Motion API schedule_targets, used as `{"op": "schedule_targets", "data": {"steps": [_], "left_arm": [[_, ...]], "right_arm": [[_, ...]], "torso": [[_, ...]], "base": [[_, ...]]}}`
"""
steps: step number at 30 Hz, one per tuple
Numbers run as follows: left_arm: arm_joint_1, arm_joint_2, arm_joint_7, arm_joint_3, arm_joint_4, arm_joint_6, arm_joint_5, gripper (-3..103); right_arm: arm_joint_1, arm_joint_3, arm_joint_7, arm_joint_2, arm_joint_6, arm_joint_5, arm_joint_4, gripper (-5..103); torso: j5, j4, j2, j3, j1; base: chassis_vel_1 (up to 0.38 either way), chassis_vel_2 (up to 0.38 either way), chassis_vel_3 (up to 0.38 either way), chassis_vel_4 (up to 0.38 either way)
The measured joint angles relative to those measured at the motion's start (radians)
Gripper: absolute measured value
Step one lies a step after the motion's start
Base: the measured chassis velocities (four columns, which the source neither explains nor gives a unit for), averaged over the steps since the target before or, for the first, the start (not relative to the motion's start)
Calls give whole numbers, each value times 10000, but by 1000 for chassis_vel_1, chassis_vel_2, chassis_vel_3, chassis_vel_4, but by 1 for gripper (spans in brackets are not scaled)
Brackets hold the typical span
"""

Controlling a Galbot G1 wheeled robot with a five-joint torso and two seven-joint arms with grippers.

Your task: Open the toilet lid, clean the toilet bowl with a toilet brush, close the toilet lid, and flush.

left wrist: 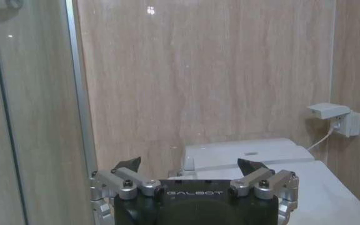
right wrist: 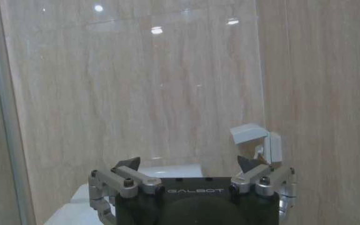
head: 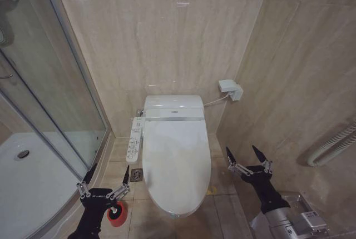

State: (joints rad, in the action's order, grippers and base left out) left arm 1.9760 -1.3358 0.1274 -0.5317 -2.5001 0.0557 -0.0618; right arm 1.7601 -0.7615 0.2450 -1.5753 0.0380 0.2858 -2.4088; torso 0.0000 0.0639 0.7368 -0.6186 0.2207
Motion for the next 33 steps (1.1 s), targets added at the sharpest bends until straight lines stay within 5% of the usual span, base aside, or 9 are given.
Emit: {"op": "schedule_targets", "data": {"steps": [24,33], "left_arm": [[-103,21,-2,-12,94,-37,-42,100],[-2143,519,-50,-422,2220,-1046,-1111,100]], "right_arm": [[0,-1,0,0,0,0,0,100],[0,0,1,0,0,0,0,100]], "torso": [[1,-2,0,0,0],[-2,1,0,0,-1]], "base": [[0,0,0,0],[0,0,0,0]]}}
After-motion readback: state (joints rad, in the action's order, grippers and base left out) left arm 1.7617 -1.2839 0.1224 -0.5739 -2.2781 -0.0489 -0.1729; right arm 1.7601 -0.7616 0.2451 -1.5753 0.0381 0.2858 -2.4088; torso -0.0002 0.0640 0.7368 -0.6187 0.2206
